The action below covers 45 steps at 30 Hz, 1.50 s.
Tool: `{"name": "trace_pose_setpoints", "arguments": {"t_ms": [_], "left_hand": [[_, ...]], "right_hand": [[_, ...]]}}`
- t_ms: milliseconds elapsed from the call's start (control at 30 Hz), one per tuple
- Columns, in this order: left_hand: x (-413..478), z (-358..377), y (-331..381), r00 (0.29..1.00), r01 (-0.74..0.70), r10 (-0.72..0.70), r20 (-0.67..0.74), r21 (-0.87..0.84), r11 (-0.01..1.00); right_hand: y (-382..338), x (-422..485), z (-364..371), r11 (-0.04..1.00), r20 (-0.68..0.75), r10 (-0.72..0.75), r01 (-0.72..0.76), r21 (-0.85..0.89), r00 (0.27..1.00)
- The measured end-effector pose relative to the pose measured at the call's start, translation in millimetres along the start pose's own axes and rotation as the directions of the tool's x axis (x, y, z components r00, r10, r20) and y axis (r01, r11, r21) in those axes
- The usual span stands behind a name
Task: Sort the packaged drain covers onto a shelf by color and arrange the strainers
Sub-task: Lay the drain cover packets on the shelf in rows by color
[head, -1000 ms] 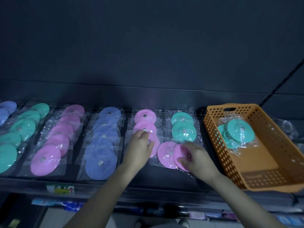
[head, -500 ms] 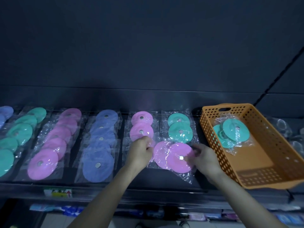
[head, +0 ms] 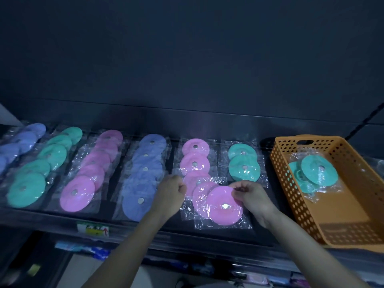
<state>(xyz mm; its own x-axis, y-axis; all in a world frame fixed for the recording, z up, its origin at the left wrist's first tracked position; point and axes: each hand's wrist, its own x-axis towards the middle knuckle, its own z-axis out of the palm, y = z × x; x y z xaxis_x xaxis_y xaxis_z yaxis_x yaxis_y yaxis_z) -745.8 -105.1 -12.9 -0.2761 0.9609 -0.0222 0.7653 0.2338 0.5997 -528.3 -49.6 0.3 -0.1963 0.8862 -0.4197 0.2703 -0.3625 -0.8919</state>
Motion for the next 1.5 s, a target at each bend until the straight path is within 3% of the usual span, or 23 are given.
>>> {"name": "trace_pose_setpoints", "arguments": {"t_ms": [267, 433, 567, 667, 967, 1167, 1400, 1500], "left_hand": [[19, 3, 5, 1.000, 0.004, -0.006, 0.027, 0.078, 0.997], [24, -2, -1, 0.987, -0.157, 0.159, -0.015, 0.084, 0.984], [25, -12, -15, 0.942, -0.330, 0.320, 0.102, 0.106, 0.938], [24, -17, -23, 0.918, -0.376, 0.347, 0.192, 0.138, 0.916], [23, -15, -39, 0.915, -0.398, 0.386, 0.117, 0.103, 0.912], [36, -14, -41, 0.935, -0.340, 0.324, 0.145, 0.103, 0.935], [48, -19, -36, 0.950, -0.286, 0.263, 0.167, 0.131, 0.949], [44, -21, -34, 0.936, -0.327, 0.305, 0.177, 0.112, 0.938]], "right_hand": [[5, 3, 20, 0.999, -0.033, 0.013, -0.014, -0.035, 0.999], [2, 3, 34, 1.000, -0.046, 0.012, -0.012, -0.017, 0.999], [2, 4, 39, 0.999, -0.083, 0.005, -0.007, -0.031, 0.997], [2, 4, 44, 0.999, -0.104, -0.006, 0.001, -0.045, 0.995], [4, 3, 45, 0.983, -0.165, -0.093, 0.064, -0.172, 0.982], [10, -4, 61, 0.937, -0.166, -0.192, 0.130, -0.324, 0.967], [5, -2, 69, 0.933, -0.225, -0.233, 0.152, -0.325, 0.946], [8, -1, 69, 0.912, -0.201, -0.264, 0.175, -0.372, 0.943]]}}
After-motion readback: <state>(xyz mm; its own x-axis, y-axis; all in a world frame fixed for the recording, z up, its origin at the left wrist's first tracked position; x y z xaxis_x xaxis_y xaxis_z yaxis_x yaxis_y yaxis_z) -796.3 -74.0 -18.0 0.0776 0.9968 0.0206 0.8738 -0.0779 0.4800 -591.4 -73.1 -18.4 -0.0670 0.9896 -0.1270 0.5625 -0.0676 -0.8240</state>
